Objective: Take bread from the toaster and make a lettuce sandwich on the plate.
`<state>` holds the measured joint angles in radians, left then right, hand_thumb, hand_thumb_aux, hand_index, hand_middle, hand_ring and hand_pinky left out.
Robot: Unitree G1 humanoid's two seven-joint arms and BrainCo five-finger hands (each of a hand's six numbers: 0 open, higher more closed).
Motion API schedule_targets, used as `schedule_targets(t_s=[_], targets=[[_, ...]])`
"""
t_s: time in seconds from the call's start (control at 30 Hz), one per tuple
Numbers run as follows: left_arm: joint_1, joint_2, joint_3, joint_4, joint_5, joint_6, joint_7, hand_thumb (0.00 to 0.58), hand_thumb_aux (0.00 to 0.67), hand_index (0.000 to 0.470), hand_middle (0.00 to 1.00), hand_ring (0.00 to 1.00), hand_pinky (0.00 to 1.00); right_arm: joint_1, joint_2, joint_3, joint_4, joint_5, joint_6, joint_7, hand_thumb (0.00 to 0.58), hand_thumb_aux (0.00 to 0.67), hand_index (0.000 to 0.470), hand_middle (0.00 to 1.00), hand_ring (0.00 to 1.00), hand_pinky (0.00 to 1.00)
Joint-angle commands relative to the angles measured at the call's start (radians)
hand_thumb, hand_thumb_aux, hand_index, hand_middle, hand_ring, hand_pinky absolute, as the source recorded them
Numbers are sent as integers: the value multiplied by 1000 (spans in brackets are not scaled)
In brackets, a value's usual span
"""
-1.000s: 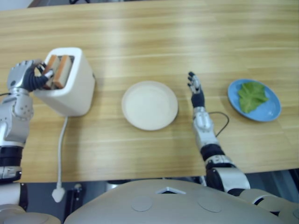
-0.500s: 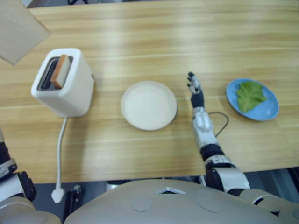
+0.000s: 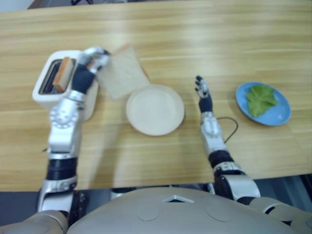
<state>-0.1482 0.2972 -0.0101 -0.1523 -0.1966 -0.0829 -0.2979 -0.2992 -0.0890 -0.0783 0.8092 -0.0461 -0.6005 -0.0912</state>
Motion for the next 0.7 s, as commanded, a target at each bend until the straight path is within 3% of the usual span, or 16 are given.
schedule_targets(t_s=[0.03,0.3,0.63,0.67,0.7], targets=[[-69,-26,-110,198,123,-69,-41,580,670,460,1000,1000,1000,-2,-6,-9,1,3,18,-6,0,0,0,0,0,0],[-201,-57,-229,528,267,-171,-84,580,670,460,1000,1000,1000,2,-10,-14,-6,5,23,-8,0,0,0,0,0,0],[-319,-36,-346,779,475,-235,-71,580,670,460,1000,1000,1000,15,-9,-9,-28,3,30,-8,0,0,0,0,0,0],[-323,-21,-363,782,523,-243,-37,580,654,449,898,898,898,16,-9,-9,-29,3,31,-7,0,0,0,0,0,0],[-326,-4,-379,777,579,-246,7,548,512,352,392,392,392,18,-9,-9,-32,3,31,-7,0,0,0,0,0,0]])
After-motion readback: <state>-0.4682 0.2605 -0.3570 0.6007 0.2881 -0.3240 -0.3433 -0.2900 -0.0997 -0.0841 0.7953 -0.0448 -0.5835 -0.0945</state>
